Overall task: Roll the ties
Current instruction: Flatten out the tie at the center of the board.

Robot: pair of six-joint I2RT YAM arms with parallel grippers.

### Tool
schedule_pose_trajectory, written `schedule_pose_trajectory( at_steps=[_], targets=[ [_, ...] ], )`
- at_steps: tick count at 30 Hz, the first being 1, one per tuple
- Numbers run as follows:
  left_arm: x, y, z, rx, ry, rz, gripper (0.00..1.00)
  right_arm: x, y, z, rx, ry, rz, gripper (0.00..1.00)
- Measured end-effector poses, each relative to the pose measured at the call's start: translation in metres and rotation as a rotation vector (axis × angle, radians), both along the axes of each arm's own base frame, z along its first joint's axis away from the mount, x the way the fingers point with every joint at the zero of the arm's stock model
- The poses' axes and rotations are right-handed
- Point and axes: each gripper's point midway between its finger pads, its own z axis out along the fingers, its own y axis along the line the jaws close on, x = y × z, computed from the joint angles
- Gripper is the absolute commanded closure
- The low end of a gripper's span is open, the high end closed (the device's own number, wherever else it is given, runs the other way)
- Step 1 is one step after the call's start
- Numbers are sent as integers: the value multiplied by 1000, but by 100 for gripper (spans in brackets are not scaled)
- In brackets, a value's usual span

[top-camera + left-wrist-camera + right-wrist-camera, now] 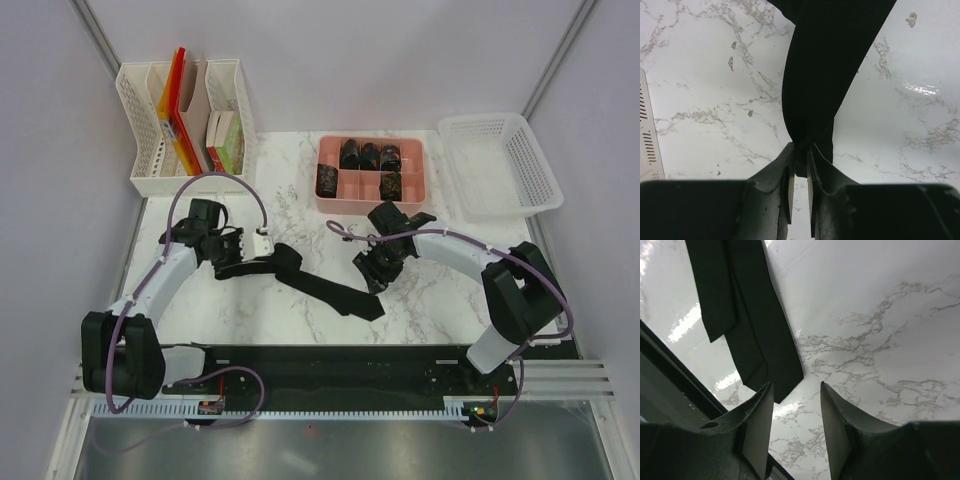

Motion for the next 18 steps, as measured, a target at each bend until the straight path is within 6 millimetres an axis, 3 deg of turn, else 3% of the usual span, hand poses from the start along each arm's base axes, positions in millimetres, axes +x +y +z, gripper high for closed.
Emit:
schedule_pose_trajectory(
  at_steps=[9, 11, 13, 16, 18],
  targets=[
    [8, -1, 4, -27, -4, 51, 77, -21, -3, -27, -198, -92, 130, 61],
    [8, -1, 4, -31, -1, 57, 77, -22, -1, -35, -230, -104, 146, 69],
    [8, -1, 5, -34, -1, 61, 76, -22, 2, -37, -257, -126, 163, 86],
    [9, -2, 6, -35, -2, 64, 76, -24, 4, -38, -273, -142, 184, 100],
    [9, -1, 6, -36, -2, 64, 76, -23, 3, -37, -283, -154, 193, 100]
  ],
)
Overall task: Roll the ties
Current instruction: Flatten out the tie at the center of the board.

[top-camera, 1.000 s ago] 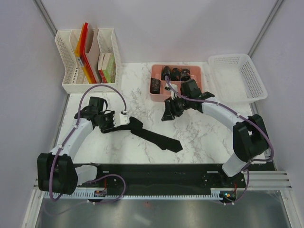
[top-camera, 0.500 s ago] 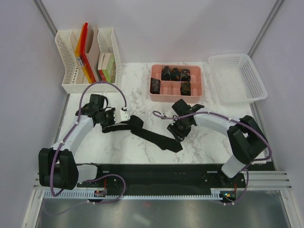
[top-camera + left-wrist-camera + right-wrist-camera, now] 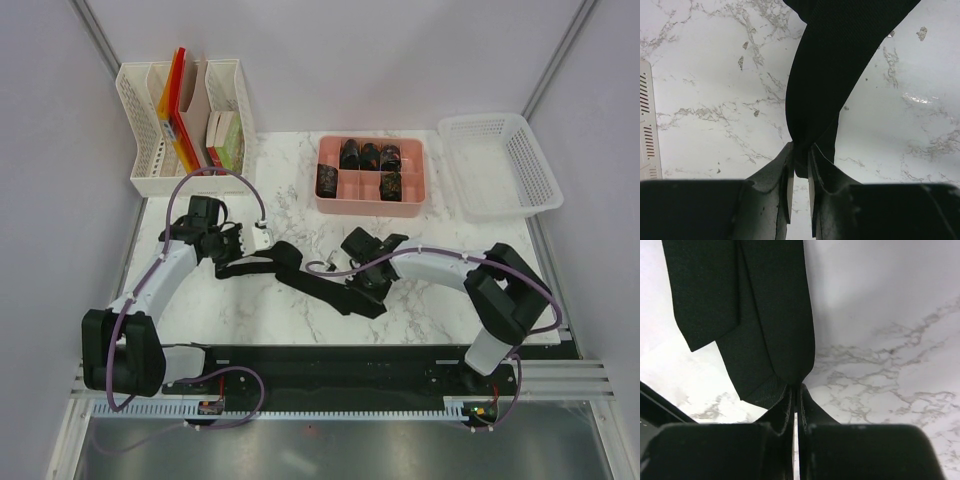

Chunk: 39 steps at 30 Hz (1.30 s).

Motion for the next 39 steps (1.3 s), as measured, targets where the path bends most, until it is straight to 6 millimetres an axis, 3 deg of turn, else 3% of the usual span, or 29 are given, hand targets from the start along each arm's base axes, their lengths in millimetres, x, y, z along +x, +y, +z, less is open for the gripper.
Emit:
schedule_pose_trajectory(
  at_steps=[3, 11, 14, 16, 19, 20, 22, 23, 24, 27, 31, 34, 39],
  targets=[
    [0, -1, 0, -4, 0, -7, 74, 6, -16, 1, -17, -16, 5, 100],
    [-5, -20, -8, -9, 23, -101, 72, 36, -143, 20, -159, -25, -82, 100],
    [-7, -33, -20, -16, 68, -145, 65, 35, -171, 23, -195, 0, -71, 100],
    [-12, -42, -25, -14, 88, -180, 54, 34, -192, 23, -213, 22, -70, 100],
    [-15, -53, -25, -30, 94, -217, 45, 33, -226, 25, -243, 44, -91, 100],
    [-14, -55, -23, -37, 95, -219, 44, 33, -236, 25, -254, 51, -100, 99],
    [-7, -55, -17, -55, 88, -202, 37, 33, -248, 28, -267, 58, -102, 81],
    [-1, -54, -12, -69, 76, -187, 34, 34, -252, 29, -270, 59, -103, 72],
    [6, -49, -7, -82, 61, -163, 30, 36, -254, 32, -273, 62, -100, 54],
    [18, -24, -2, -107, 43, -82, 27, 48, -251, 46, -247, 51, -100, 43],
    [17, 3, -8, -103, 45, -42, 22, 75, -234, 72, -164, -21, -117, 44],
    [4, 3, -23, -87, 67, -110, 20, 87, -214, 86, -89, -50, -123, 46],
    [-3, 2, -42, -69, 110, -195, 18, 78, -168, 84, 15, 6, -78, 49]
  ],
)
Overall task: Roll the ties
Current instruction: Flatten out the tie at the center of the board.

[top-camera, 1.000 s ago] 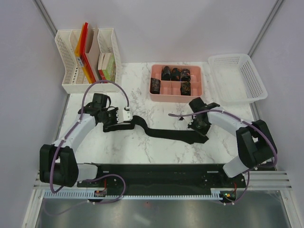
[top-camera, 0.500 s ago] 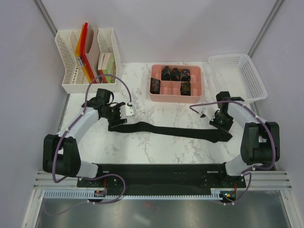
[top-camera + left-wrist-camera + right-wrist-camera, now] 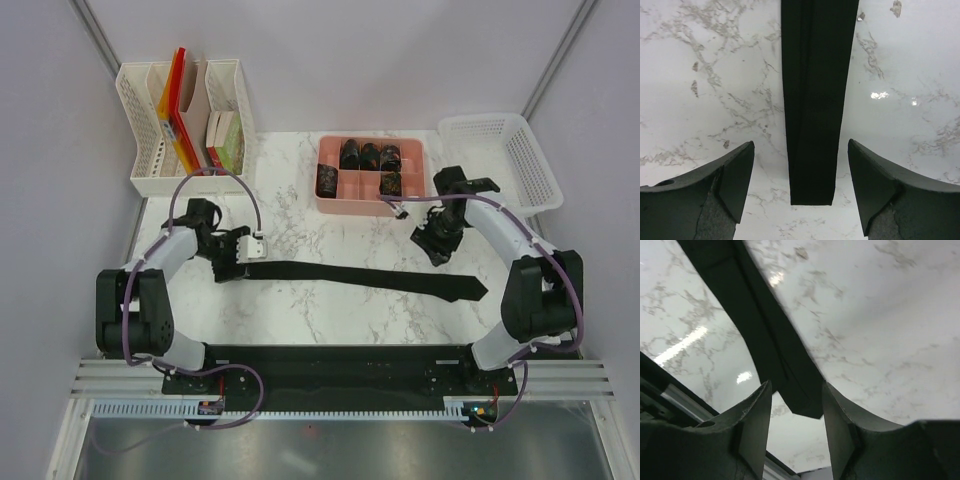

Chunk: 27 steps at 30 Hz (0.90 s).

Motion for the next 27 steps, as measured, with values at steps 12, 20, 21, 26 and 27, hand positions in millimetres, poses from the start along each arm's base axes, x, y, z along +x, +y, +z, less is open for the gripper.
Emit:
schedule_pose_trajectory(
  at_steps=[12, 20, 21, 26, 27],
  targets=[
    [17, 19, -31, 133, 42, -107, 53, -17, 50, -47, 67, 113, 39, 34],
    [22, 23, -32, 151, 43, -103, 61, -5, 55, -55, 71, 57, 130, 33],
    [22, 23, -32, 152, 44, -102, 63, -6, 53, -58, 65, 55, 148, 34],
    [16, 32, -32, 152, 72, -75, 72, -17, 50, -77, 43, 92, 213, 52],
    [13, 36, -31, 151, 84, -65, 72, -22, 49, -81, 33, 107, 228, 54]
  ],
)
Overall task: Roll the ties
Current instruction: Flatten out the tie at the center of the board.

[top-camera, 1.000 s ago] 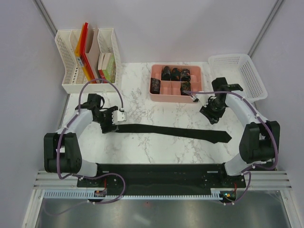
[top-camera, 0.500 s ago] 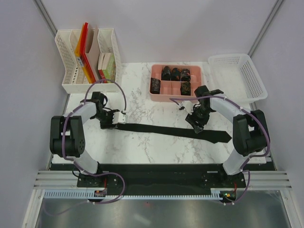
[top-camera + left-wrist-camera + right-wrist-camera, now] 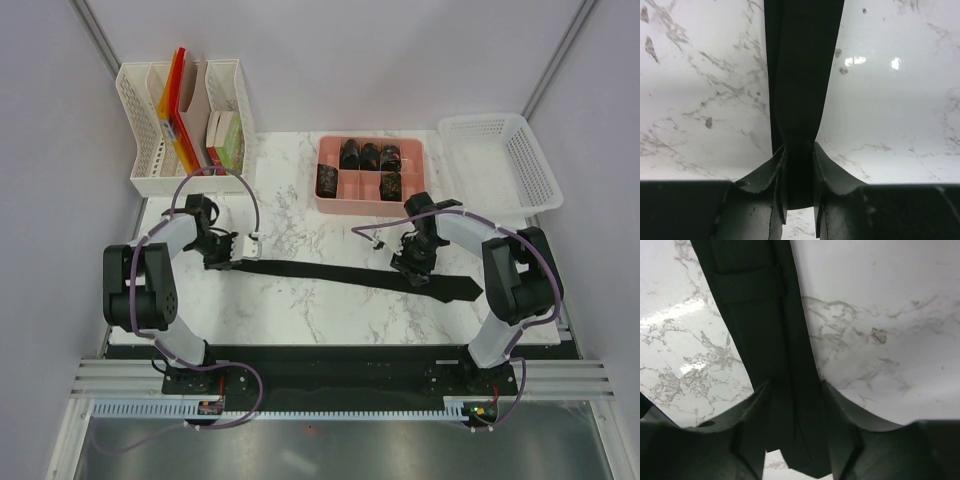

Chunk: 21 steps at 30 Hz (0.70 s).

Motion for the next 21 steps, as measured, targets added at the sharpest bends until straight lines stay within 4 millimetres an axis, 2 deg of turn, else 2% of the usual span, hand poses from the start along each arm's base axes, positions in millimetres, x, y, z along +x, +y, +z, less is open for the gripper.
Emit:
schedule_pose_trajectory(
  at_steps=[3, 5, 6, 7, 9, 12, 13, 18, 21],
  targets=[
    [-9, 10, 3, 1, 27, 34, 67, -4, 4, -1, 7, -4, 48, 57],
    [-12, 13, 6, 0, 32, 46, 58, -8, 7, -1, 14, -4, 70, 54],
    [-13, 15, 7, 0, 31, 52, 57, -10, 8, -1, 17, -2, 74, 52],
    [-13, 15, 8, -1, 32, 55, 56, -11, 8, -1, 19, 1, 75, 45],
    [-15, 15, 9, -7, 38, 58, 52, -12, 10, 0, 25, 9, 69, 39],
    [-13, 12, 12, -23, 36, 66, 45, -9, 13, 5, 36, 6, 57, 21],
    [-12, 12, 12, -27, 34, 66, 43, -7, 14, 9, 41, -2, 54, 2],
    [-13, 8, 14, -50, 40, 76, 39, -1, 9, 33, 32, -95, 61, 2],
    [-10, 6, 16, -62, 35, 81, 37, -4, 1, 36, 5, -132, 70, 2]
  ],
)
